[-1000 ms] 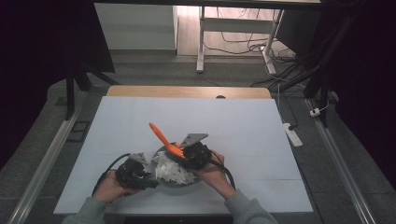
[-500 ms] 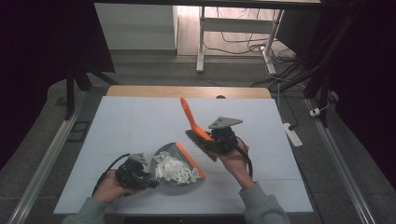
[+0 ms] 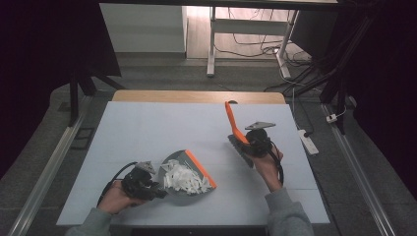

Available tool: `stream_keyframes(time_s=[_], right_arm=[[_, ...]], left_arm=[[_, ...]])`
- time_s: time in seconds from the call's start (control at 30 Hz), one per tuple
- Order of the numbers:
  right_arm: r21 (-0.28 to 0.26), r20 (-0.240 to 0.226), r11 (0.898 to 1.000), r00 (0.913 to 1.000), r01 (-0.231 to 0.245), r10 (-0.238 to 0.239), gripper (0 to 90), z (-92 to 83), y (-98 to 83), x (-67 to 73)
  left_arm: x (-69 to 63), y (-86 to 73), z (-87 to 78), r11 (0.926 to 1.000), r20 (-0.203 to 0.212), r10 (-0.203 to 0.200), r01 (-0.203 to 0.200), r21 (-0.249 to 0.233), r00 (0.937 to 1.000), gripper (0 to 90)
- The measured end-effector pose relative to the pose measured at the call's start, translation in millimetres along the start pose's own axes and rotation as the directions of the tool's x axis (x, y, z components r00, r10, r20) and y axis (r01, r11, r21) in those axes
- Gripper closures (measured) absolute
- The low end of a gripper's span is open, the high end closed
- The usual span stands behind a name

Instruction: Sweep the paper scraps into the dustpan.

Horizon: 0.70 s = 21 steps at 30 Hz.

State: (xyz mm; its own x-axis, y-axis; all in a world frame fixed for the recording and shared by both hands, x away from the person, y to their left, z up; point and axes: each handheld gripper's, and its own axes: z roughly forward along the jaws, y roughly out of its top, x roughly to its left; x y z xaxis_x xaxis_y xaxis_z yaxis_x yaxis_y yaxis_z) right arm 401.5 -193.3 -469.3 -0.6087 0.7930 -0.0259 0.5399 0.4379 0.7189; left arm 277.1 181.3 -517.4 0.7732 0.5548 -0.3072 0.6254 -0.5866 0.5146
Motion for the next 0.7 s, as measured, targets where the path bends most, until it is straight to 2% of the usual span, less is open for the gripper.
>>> stream_keyframes(time_s=[0.1,0.23,0.3,0.37,0.5,0.57,0.67,0.7], right_arm=[[0.022,-0.054,1.0,0.9985,0.004,-0.003,70.8,7.1,-0.7,12.3],[0.044,-0.095,0.997,0.9939,0.061,-0.057,70.7,15.3,-1.7,41.1],[0.055,-0.104,0.993,0.9893,0.109,-0.102,70.7,17.0,-1.1,56.4],[0.057,-0.122,0.99,0.9846,0.132,-0.125,70.7,18.3,0.0,69.5],[0.051,-0.164,0.981,0.9709,0.185,-0.174,70.7,22.1,2.4,95.5],[0.035,-0.221,0.984,0.9613,0.177,-0.165,70.8,23.4,3.5,106.0],[0.005,-0.234,0.974,0.9471,0.227,-0.22,70.8,22.7,6.8,123.6],[-0.004,-0.254,0.976,0.9436,0.218,-0.212,70.8,21.4,7.9,127.5]], left_arm=[[0.2,-0.1,0.1,1.0,0.001,0.0,0.0,0.001,1.0,61.4],[0.2,-0.2,0.2,1.0,0.001,-0.001,0.001,0.001,1.0,61.4],[-0.1,-0.2,0.4,1.0,0.001,-0.003,0.003,-0.002,1.0,61.4],[-0.1,0.0,0.6,1.0,0.0,-0.001,0.001,0.001,1.0,61.4],[-0.4,0.0,0.8,1.0,0.0,-0.004,0.004,0.0,1.0,61.4],[0.0,0.1,1.1,1.0,0.0,-0.001,0.001,0.004,1.0,61.4],[0.1,0.0,1.3,1.0,0.0,-0.002,0.002,0.004,1.0,61.4],[0.0,0.0,1.2,1.0,0.0,-0.001,0.001,0.004,1.0,61.4]])
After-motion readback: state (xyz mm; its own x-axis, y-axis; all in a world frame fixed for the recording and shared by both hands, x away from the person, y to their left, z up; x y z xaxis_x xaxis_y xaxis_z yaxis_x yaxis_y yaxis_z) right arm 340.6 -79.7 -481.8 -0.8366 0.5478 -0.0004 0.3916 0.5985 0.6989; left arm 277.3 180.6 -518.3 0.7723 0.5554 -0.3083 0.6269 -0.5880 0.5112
